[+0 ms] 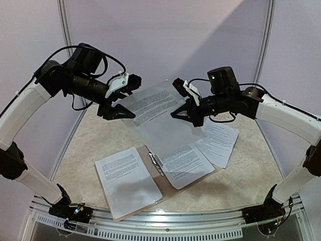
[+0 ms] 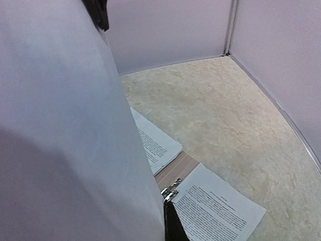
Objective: Put the files into the folder
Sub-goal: Pass from the left arm to the right, then place the file in the spring clip on the folder.
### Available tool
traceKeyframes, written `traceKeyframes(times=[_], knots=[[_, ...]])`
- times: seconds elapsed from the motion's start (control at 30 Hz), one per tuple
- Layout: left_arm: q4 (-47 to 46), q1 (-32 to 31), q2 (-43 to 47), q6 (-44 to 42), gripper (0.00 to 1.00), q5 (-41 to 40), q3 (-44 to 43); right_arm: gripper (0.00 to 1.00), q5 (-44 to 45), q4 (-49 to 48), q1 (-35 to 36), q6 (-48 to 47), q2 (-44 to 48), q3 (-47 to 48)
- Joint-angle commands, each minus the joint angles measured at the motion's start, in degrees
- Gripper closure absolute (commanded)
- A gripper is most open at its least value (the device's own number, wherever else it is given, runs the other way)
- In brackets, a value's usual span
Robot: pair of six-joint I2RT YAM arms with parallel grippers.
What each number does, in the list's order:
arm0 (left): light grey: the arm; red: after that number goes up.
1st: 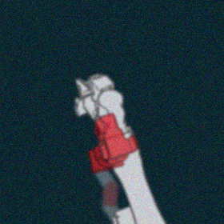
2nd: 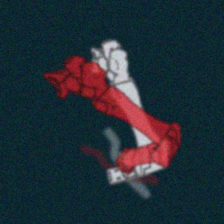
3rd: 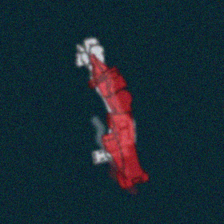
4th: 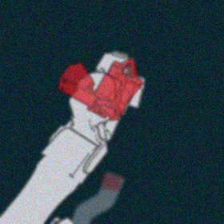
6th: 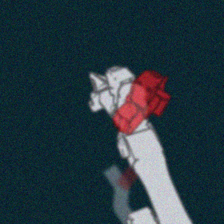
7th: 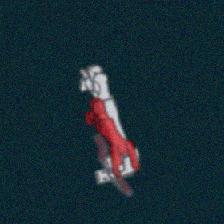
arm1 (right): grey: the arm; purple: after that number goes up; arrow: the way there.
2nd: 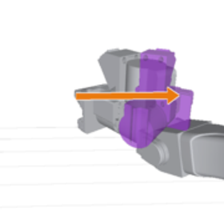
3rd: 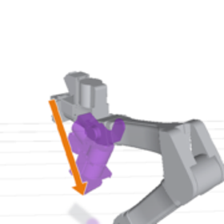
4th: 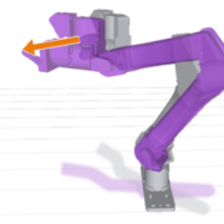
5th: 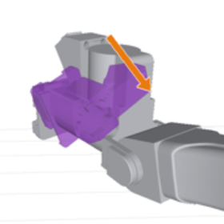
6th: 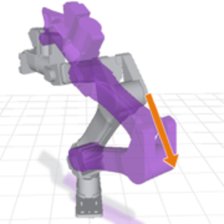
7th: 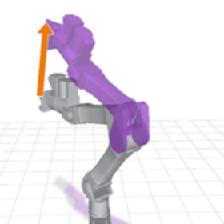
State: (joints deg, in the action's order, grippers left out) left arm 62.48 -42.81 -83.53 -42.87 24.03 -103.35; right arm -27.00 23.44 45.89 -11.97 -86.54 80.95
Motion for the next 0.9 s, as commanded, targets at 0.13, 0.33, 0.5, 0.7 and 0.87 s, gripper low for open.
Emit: traceKeyframes(times=[0.13,0.33,0.5,0.7,0.87], knots=[[-3.9,8.9,4.7,1.6,0.0,-19.2,10.2,1.0,-1.9,27.4,-9.8,11.4,-12.1,17.1],[-5.4,15.0,2.6,3.6,0.01,-27.4,23.4,1.0,-12.2,35.4,-15.7,14.0,-19.9,16.2],[-6.1,16.8,0.7,5.1,0.01,-32.8,34.3,1.0,-10.9,36.3,-17.7,10.5,-27.8,16.6],[-7.8,17.4,0.6,5.2,0.01,-38.5,46.4,1.0,-14.0,34.7,-19.3,8.4,-36.2,19.2],[-9.9,18.0,0.7,6.0,0.01,-39.7,52.5,1.0,-16.3,36.0,-19.3,6.6,-40.7,19.0]])
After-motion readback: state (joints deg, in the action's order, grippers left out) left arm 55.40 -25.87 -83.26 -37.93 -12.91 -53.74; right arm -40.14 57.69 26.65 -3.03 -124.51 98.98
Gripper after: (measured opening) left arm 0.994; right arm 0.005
